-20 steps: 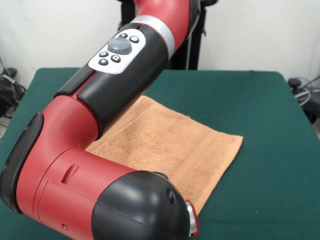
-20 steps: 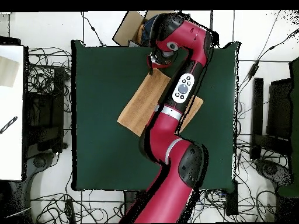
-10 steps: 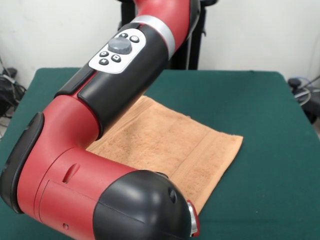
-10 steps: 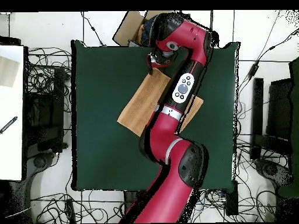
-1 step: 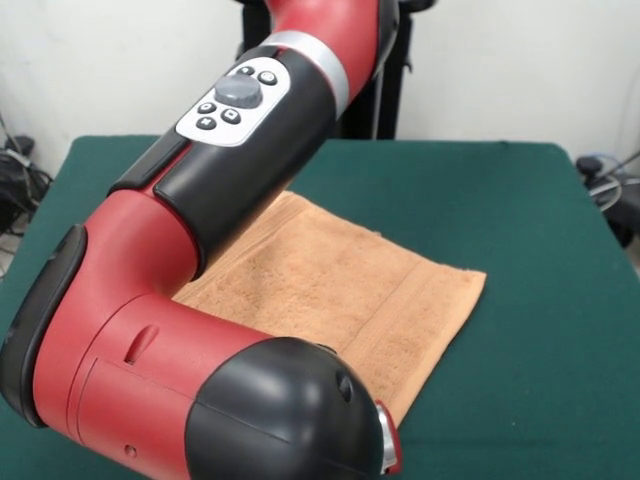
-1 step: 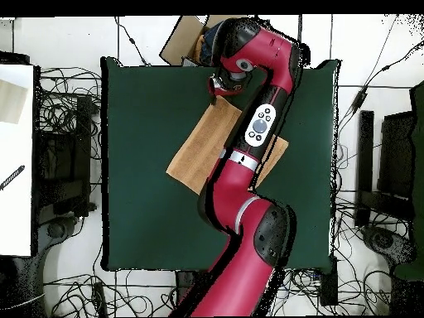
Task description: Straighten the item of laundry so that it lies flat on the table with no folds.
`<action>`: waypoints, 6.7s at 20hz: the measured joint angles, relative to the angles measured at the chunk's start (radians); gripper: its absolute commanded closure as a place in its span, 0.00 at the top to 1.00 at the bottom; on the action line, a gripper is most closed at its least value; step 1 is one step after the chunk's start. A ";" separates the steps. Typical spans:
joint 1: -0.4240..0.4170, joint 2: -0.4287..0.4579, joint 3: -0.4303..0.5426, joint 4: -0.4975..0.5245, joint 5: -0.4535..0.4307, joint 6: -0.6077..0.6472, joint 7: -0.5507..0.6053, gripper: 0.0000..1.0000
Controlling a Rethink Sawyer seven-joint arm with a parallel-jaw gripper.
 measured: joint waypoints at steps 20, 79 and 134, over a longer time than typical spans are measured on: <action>0.001 -0.041 -0.032 0.056 0.120 -0.052 0.000 1.00; -0.168 -0.457 -0.845 0.721 1.177 0.071 0.000 1.00; -0.224 -0.494 -1.158 0.778 1.431 -0.327 0.000 1.00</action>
